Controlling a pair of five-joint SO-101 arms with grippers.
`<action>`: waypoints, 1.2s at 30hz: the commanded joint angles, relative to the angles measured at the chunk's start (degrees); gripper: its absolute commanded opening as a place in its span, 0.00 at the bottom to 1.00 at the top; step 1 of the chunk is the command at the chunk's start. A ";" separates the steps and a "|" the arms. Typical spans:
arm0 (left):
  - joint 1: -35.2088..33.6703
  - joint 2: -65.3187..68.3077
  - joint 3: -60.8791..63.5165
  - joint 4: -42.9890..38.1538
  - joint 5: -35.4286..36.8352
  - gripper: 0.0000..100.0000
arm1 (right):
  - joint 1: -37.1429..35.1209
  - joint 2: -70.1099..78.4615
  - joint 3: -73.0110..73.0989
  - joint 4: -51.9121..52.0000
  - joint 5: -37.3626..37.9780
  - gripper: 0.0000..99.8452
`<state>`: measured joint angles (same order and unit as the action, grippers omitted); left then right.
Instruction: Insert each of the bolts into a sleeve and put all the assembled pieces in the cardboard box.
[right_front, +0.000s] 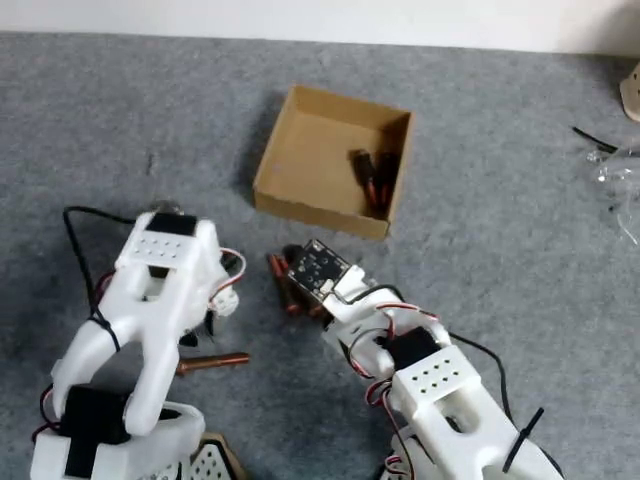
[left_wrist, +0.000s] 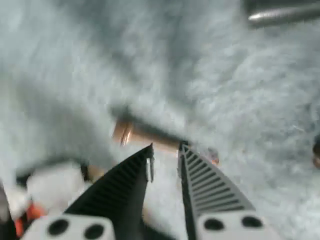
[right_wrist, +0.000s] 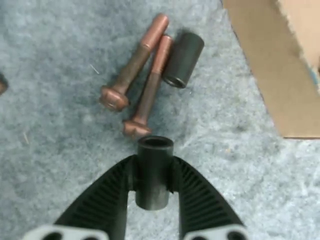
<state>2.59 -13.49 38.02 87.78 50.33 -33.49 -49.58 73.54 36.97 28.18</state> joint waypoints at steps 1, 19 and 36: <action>4.09 -3.12 -6.73 9.49 6.51 0.09 | 0.84 -1.54 -0.40 -1.89 0.97 0.00; 4.97 -3.30 5.58 0.79 7.56 0.09 | 0.66 -1.45 -0.40 -1.89 0.97 0.00; 7.60 -3.30 16.40 -20.40 7.65 0.09 | 0.66 -1.45 -0.40 -1.89 0.97 0.00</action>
<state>7.16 -16.31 52.88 68.35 57.45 -33.49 -49.58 73.54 36.97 28.18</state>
